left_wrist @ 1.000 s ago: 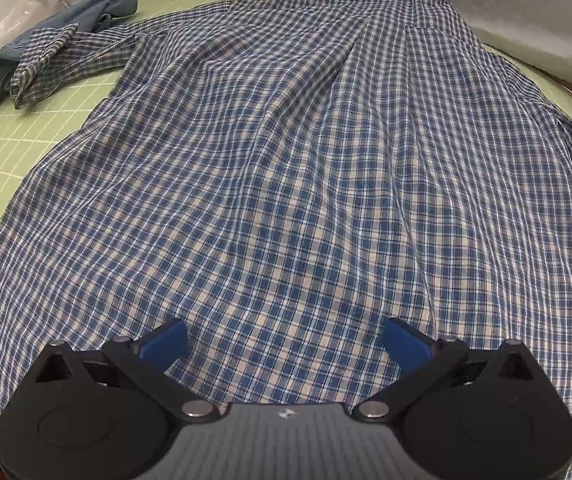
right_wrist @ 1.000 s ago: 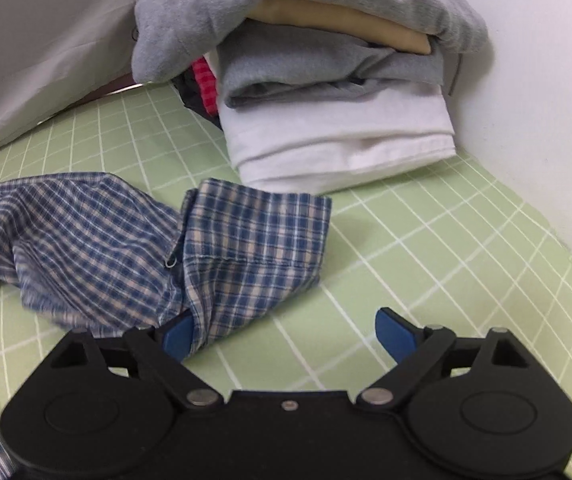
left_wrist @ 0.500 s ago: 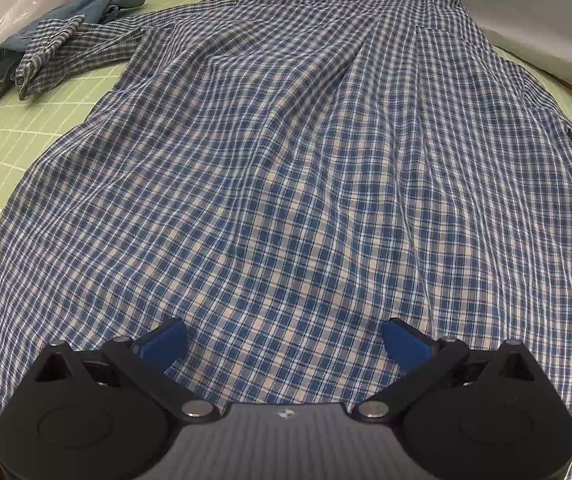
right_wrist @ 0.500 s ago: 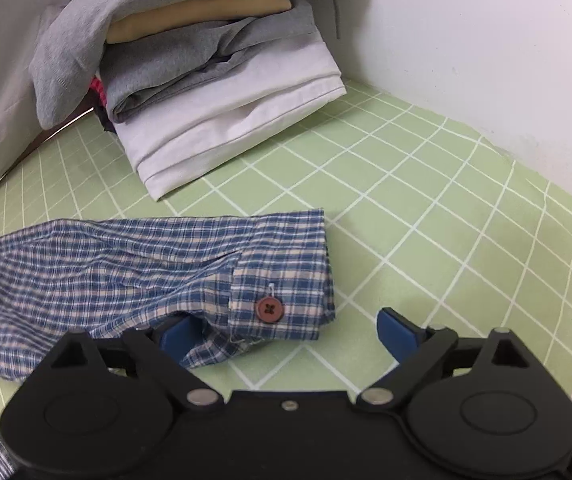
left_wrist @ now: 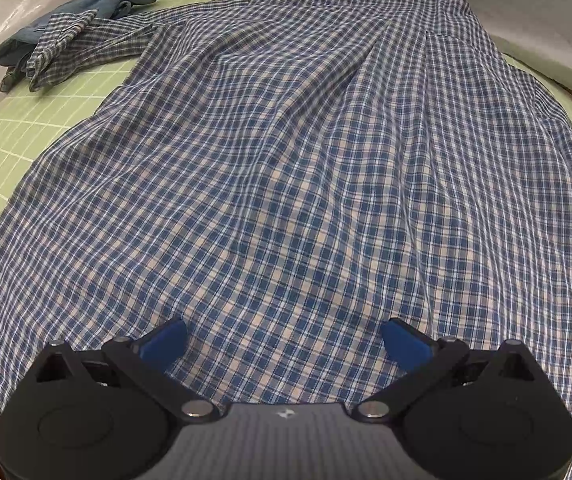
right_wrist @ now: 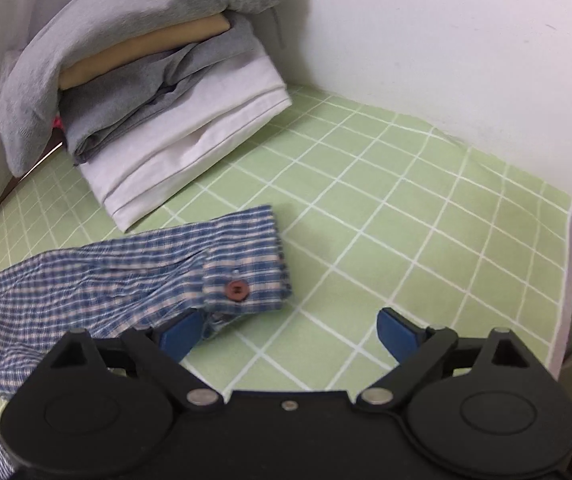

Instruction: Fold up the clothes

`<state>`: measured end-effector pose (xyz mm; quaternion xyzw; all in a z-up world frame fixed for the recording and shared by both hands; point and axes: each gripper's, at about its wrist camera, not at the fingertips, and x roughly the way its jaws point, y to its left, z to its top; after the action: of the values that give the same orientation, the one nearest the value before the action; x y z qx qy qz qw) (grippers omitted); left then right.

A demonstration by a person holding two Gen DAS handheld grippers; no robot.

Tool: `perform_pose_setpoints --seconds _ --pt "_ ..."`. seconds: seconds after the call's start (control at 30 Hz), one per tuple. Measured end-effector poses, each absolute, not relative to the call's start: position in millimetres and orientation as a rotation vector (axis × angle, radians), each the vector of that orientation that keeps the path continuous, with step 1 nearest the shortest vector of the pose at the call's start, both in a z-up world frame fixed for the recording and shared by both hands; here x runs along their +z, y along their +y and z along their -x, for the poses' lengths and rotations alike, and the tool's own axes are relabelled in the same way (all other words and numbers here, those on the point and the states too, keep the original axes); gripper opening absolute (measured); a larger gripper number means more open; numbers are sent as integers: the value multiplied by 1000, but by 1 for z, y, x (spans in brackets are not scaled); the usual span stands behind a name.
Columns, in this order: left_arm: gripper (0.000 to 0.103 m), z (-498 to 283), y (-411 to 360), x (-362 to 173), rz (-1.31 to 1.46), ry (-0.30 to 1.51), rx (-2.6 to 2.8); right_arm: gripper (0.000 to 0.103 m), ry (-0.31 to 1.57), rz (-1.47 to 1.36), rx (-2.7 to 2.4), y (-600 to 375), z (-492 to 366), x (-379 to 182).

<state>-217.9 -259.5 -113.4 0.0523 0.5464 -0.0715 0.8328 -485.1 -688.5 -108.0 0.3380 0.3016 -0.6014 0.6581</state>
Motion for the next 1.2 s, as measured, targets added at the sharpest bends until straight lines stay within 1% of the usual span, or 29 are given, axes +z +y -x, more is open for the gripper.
perform_pose_setpoints --seconds 0.23,0.5,0.57,0.63,0.67,0.7,0.73,0.77,0.8,0.83,0.97,1.0,1.07,1.1,1.13,1.17,1.2 --pt "103 220 -262 -114 -103 1153 -139 95 633 -792 -1374 -706 506 -107" --pt "103 220 -262 -114 -93 1158 -123 95 728 -708 -1136 -725 457 -125" --pt "103 220 -262 -114 -92 1161 -120 89 755 -681 -1120 -730 448 -128" --pt "103 220 -263 -114 -90 1163 -118 68 759 -656 -1095 -733 445 -129" --pt "103 220 -263 -114 -90 1163 -117 64 760 -636 -1084 -733 445 -130" --pt "103 221 -263 -114 -89 1162 -115 46 763 -603 -1079 -733 445 -130" --pt "103 220 -263 -114 -87 1162 -114 35 767 -570 -1074 -733 446 -131" --pt "103 220 -263 -114 -86 1161 -112 32 773 -538 -1066 -734 448 -131" --pt "103 221 -263 -114 -85 1160 -110 25 775 -519 -1069 -737 451 -131" --pt "103 221 -263 -114 -84 1160 -109 24 772 -519 -1086 -741 456 -131" --pt "103 221 -262 -113 -79 1157 -102 24 755 -549 -1152 -762 477 -130" --pt "103 221 -262 -113 -78 1156 -101 27 750 -566 -1165 -767 481 -130" --pt "103 222 -261 -113 -80 1154 -104 43 755 -573 -1191 -773 486 -130" --pt "103 222 -260 -113 -81 1154 -106 59 762 -573 -1212 -773 488 -129" --pt "103 222 -260 -113 -82 1155 -106 66 761 -573 -1225 -773 490 -127" --pt "103 222 -260 -113 -82 1155 -106 68 748 -576 -1230 -769 492 -125" --pt "103 222 -261 -113 -82 1155 -106 74 730 -583 -1233 -765 495 -121"
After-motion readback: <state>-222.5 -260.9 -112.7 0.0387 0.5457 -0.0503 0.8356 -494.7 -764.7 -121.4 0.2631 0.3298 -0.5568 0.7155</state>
